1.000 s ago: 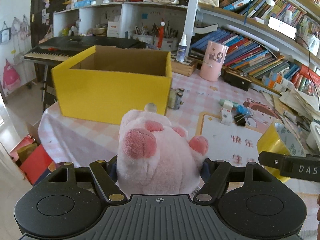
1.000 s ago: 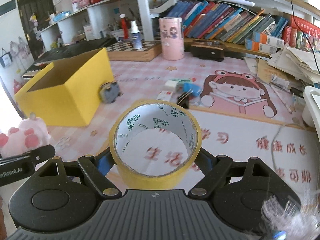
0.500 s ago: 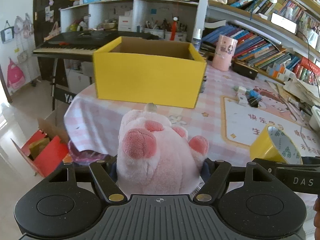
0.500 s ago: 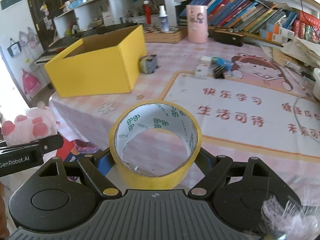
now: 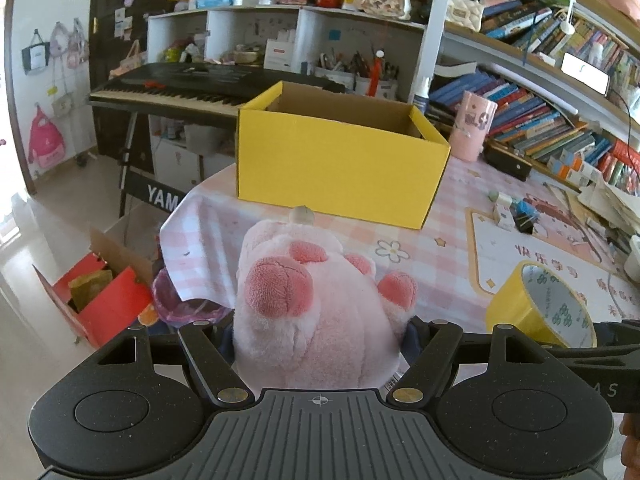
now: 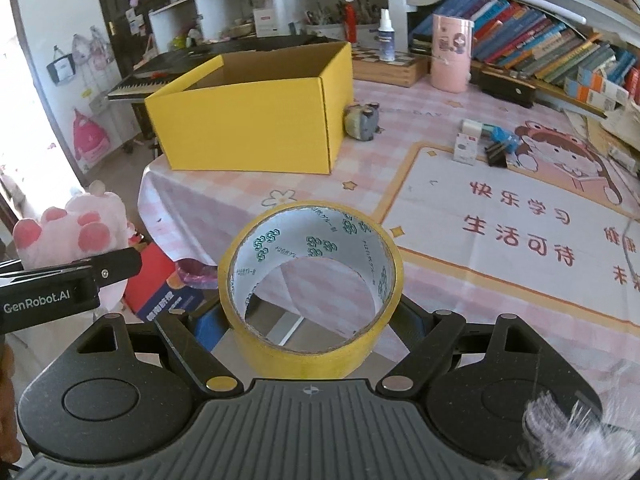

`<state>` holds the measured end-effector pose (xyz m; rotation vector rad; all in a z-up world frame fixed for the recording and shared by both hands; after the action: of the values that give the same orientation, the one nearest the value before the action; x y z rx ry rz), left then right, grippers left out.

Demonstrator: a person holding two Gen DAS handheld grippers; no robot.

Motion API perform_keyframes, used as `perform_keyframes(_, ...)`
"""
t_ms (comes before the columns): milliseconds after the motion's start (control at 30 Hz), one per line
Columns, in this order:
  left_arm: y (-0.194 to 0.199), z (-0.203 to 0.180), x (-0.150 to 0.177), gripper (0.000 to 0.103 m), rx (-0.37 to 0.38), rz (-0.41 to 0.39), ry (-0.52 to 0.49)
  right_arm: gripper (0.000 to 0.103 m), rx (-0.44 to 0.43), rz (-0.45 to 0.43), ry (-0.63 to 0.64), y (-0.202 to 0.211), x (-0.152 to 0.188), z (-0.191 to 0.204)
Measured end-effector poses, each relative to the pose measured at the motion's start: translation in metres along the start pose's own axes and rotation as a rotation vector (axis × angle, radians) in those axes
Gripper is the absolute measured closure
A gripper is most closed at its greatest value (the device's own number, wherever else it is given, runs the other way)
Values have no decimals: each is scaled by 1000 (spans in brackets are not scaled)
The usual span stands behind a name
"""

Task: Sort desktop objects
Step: 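Lift the pig with the left tool while the right tool carries the tape toward the yellow box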

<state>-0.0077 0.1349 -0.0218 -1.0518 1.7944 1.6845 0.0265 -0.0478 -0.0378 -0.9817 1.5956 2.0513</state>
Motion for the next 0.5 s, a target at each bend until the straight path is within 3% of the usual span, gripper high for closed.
perform_keyframes(500,1,10,-6,28,-5,-24,10,21,-12,-12,38,-2,-8,15)
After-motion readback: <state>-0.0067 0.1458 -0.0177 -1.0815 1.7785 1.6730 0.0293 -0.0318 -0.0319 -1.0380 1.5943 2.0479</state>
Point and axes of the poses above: each gripper's, at about its wrist camera, not at the fingertips, and y roughly against the way its jaws point, z to its left, x to its underside, the point moved 3 cm from there along -y, roughly the way its jaws point
